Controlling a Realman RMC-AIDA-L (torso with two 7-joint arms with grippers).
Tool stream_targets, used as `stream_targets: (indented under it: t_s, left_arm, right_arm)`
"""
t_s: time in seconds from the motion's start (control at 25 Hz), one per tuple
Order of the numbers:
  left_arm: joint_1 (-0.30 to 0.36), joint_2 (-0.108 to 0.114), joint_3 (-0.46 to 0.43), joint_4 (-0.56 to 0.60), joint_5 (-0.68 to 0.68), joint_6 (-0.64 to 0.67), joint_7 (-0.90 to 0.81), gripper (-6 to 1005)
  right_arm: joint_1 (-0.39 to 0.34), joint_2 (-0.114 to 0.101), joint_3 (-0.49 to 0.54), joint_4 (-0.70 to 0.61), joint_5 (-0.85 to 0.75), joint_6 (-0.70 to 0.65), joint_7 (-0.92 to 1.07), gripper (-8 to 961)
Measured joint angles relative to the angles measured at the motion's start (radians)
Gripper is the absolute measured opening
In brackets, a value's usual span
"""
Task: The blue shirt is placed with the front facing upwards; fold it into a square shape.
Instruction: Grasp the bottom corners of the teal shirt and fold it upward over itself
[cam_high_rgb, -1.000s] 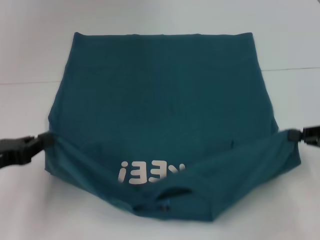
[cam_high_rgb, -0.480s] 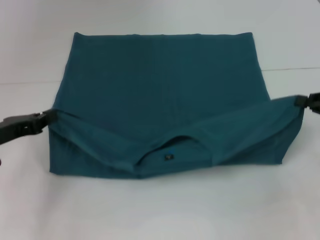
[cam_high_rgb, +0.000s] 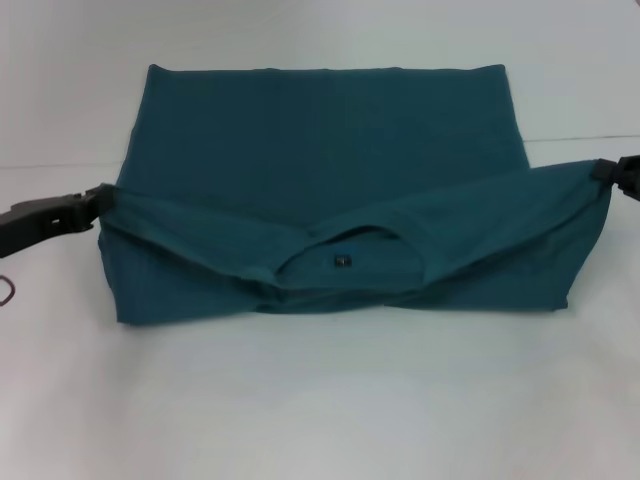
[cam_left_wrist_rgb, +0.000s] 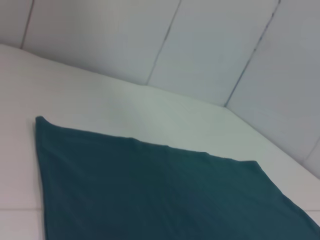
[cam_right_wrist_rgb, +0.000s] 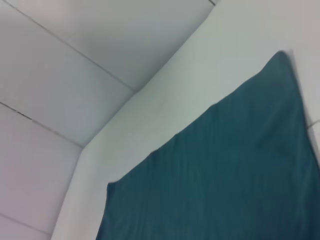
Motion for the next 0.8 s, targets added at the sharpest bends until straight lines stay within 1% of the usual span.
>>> stream_targets:
  t_s: [0.2,0.48,0.6,0.72,0.8]
  left_arm:
    - [-0.049,0.007,0.001,-0.037,0.000,-0.066,0.030,87]
    - [-0.093,0.011,0.002,-0.050,0.003,-0.146,0.059,94]
    - [-0.114,0.026,0.003,-0.062,0.003,-0.164,0.071,97]
    - [-0.138,0.044,0.004,-0.093,0.004,-0.169,0.091,99]
    - [-0.148,0.049,0.004,-0.107,0.004,-0.177,0.111,101]
  right_arm:
    - [0.021,0.001,-0.005,0.010,0.001,0.045,-0.014,7]
    - [0.045,0.003,-0.025,0.010,0.002,0.094,-0.019,6]
    - [0.052,0.003,-0.044,0.010,0.001,0.116,-0.020,6]
    - [0.060,-0.002,-0.087,0.010,-0.001,0.142,-0.018,6]
    - [0.064,-0.007,-0.120,0.010,-0.003,0.163,-0.016,6]
